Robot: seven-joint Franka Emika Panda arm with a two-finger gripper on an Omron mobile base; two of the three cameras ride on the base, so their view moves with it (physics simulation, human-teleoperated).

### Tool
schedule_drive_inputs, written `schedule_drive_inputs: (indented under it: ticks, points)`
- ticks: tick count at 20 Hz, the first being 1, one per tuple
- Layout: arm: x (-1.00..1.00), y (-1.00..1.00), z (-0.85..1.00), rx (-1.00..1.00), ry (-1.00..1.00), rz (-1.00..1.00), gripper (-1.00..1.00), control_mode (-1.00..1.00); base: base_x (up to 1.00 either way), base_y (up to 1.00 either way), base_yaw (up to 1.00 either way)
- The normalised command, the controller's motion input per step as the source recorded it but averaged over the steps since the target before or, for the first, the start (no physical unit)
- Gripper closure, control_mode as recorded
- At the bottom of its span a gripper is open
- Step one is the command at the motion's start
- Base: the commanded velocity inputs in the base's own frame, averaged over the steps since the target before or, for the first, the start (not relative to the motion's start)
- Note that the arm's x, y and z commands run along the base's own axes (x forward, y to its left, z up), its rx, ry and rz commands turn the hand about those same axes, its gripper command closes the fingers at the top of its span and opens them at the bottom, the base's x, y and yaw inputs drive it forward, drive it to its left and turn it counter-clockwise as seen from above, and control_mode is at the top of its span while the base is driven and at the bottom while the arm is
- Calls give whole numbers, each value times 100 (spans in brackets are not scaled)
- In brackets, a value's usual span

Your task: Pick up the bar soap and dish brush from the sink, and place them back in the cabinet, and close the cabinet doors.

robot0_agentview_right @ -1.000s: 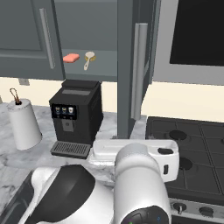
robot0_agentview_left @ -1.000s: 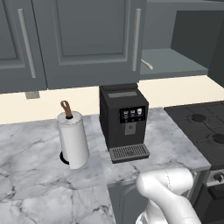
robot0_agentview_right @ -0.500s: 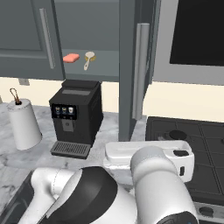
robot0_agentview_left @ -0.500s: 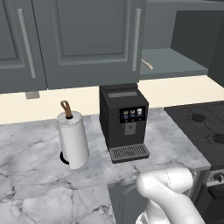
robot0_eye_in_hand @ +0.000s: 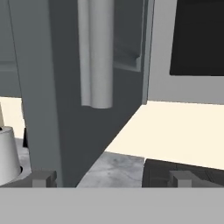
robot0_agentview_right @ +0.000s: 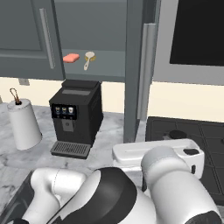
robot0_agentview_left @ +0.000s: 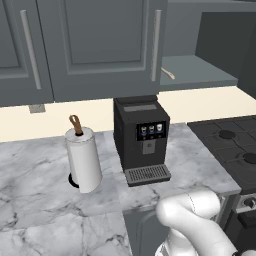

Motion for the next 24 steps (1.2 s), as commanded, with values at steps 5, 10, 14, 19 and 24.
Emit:
schedule_drive_inputs:
  ticks: [5,10,14,19,24]
  points:
    - [12,0,-1,0,0,5,-100,-100,0,0,0]
    - [16,8,0,0,0,6,-100,-100,0,0,0]
    - [25,24,0,0,0,7,-100,-100,0,0,0]
    - [30,33,0,2,0,7,-100,-100,0,0,0]
    - [32,36,0,3,0,6,-100,-100,0,0,0]
